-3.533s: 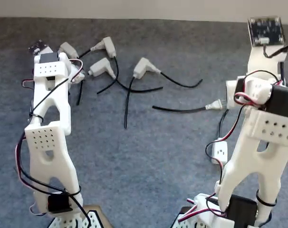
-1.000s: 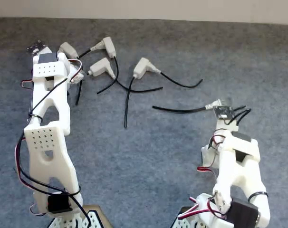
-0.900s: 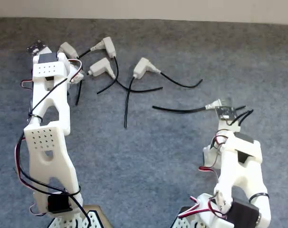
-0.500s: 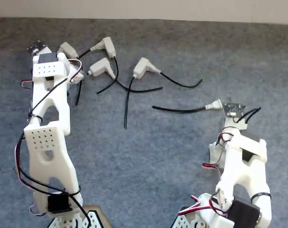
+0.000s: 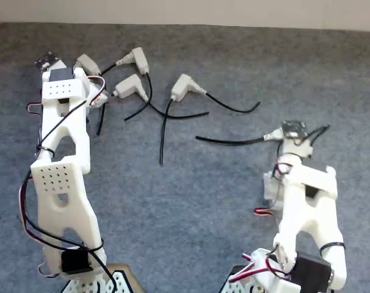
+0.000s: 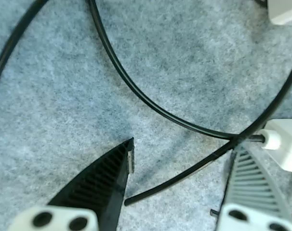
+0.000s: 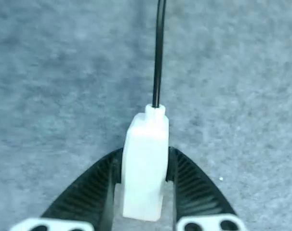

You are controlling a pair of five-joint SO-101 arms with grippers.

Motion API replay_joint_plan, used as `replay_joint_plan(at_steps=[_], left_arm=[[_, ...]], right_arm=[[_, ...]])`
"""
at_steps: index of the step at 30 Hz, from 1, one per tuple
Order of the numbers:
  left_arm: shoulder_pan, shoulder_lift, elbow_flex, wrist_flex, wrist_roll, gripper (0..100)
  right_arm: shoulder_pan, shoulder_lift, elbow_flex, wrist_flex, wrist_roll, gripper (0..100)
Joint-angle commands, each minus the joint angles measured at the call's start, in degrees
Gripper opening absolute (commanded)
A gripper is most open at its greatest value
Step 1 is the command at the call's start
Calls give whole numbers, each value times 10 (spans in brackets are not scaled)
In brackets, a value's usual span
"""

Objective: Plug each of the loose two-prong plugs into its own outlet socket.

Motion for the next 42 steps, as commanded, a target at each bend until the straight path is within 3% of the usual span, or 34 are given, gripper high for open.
replay_joint_plan(at_steps=[1,5,10,17,23,29,33,37,42], left_arm=[[-12,-4,-18,-8,24,306],[-20,-4,-18,-10,31,306],[-20,-4,-18,-20,31,306],[-22,-4,-18,-20,31,306],[-27,-4,-18,-20,32,306],[-27,-4,-19,-29,32,306],[-27,-4,-18,-32,32,306],[-27,-4,-18,-32,32,306],[-27,-4,-18,-32,32,306]], right_arm=[[-81,-15,-89,69,-62,70],[-182,-14,-192,145,-147,70],[-323,-7,-257,153,-241,70],[-465,-7,-185,0,-247,70],[-551,-7,-112,-167,-341,70],[-598,-7,-11,-329,-348,70],[-623,20,16,-336,-351,70],[-604,112,-33,-295,-352,70],[-563,246,-214,-138,-390,73]])
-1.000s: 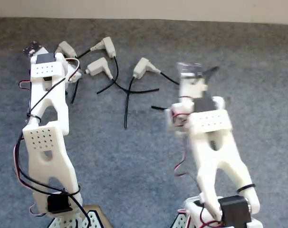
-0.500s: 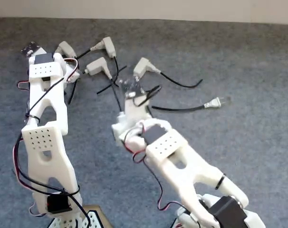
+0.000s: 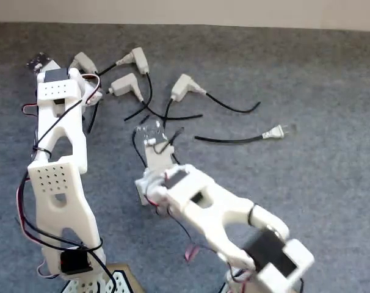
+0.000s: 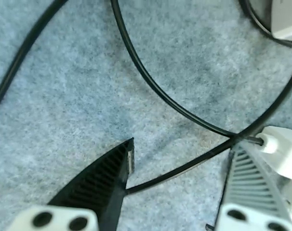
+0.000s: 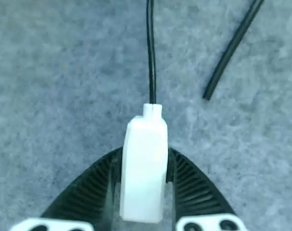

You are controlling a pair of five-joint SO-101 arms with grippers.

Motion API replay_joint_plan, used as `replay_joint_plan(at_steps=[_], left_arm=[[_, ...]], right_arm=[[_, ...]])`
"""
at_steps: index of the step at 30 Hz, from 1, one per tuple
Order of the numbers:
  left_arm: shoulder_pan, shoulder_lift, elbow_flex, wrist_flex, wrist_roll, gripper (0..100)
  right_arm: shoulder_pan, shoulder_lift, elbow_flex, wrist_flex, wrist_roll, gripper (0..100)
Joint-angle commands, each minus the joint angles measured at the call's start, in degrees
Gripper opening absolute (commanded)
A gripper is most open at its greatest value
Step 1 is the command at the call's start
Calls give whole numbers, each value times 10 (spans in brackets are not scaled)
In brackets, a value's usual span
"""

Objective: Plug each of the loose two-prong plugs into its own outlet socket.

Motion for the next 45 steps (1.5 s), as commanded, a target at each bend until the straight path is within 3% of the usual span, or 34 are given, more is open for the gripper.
replay_joint_plan(at_steps=[1,6,13,21,40,45], left_arm=[[-12,-5,-18,-8,4,306],[-11,-5,-18,-8,4,306],[-10,-5,-18,-8,4,306],[-9,-5,-18,-8,4,306],[-8,-5,-18,-8,3,306],[-8,-5,-18,-8,3,306]], right_arm=[[34,78,-143,110,-23,73],[36,113,-220,167,-23,92],[31,111,-220,171,-4,286],[7,14,-204,214,66,286],[146,-18,-146,202,137,286],[149,-76,-161,282,179,286]])
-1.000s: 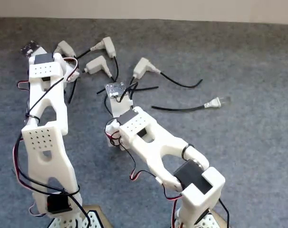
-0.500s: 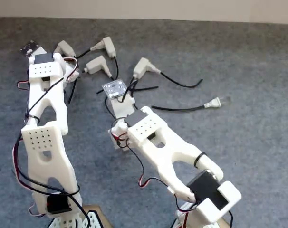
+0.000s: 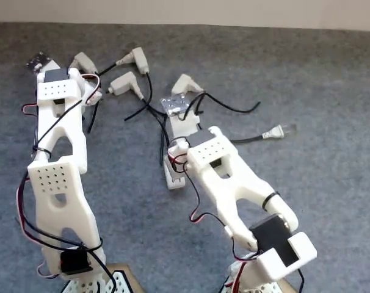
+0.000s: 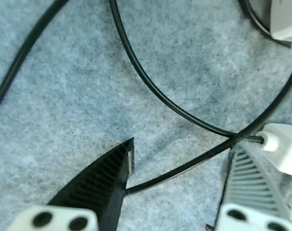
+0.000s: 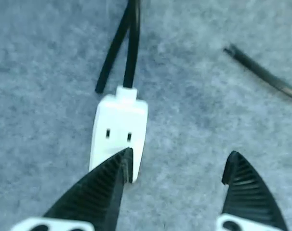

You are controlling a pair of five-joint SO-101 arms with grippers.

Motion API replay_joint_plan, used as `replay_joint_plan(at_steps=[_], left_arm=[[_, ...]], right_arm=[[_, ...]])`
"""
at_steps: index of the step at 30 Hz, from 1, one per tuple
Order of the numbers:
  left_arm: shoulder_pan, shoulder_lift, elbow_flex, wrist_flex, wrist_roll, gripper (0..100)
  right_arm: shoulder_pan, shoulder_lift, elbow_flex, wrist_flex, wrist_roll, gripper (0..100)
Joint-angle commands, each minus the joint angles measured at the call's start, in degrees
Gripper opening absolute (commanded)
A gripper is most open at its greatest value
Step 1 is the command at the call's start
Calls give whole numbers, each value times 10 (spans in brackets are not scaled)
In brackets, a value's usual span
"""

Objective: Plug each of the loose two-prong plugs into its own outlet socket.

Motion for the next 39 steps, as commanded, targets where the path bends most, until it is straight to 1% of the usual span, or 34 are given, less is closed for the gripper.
replay_joint_plan(at_steps=[1,4,8,11,13,15,18,25,28,32,35,39], left_arm=[[-8,-5,-18,-8,3,306],[-8,-5,-18,-8,3,306],[-8,-5,-18,-8,3,306],[-8,-5,-18,-8,3,306],[-8,-5,-18,-8,3,306],[-8,-5,-18,-8,2,306],[-7,-5,-18,-8,2,306],[-7,-5,-18,-8,1,306],[-3,-5,-18,-9,0,306],[-1,-5,-19,-9,-1,306],[-1,-5,-19,-9,-1,306],[-1,-5,-19,-9,-1,306]], right_arm=[[15,-93,-29,67,17,286],[71,-184,-35,116,13,286],[184,-283,-26,118,6,286],[263,-292,-17,96,-52,286],[293,-274,-12,65,-74,286],[310,-237,-15,45,-96,286],[329,-160,-42,9,-155,286],[370,62,-220,-2,-291,286],[385,154,-293,-2,-332,286],[401,259,-377,-2,-362,286],[410,325,-438,0,-364,276],[407,397,-518,58,-364,172]])
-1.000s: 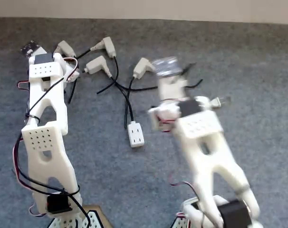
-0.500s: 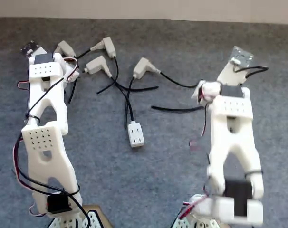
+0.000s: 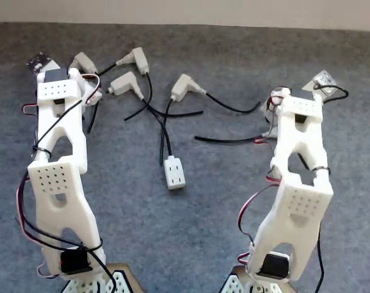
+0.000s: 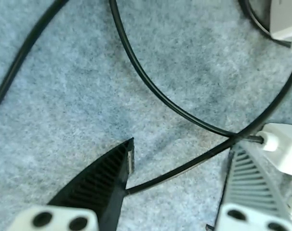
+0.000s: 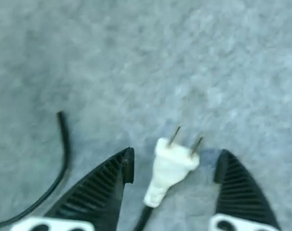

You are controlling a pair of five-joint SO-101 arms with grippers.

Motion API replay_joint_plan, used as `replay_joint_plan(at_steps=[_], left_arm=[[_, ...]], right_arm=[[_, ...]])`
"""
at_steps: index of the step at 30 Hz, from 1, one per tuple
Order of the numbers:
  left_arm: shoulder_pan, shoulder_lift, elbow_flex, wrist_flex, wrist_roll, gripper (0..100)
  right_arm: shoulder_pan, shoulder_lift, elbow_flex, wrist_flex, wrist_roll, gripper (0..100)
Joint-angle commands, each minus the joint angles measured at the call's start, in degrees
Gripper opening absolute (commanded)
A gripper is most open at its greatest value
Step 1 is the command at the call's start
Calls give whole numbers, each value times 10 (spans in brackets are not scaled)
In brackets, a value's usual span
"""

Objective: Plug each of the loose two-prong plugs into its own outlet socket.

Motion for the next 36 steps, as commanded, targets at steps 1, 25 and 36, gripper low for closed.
replay_joint_plan(at_steps=[1,25,36], left_arm=[[-1,-5,-19,-9,-1,306],[-1,-5,-19,-9,-1,306],[-1,-5,-20,-9,-1,306]], right_arm=[[-1,32,-95,47,-6,150],[-121,100,-360,398,528,43],[-153,101,-179,344,822,51]])
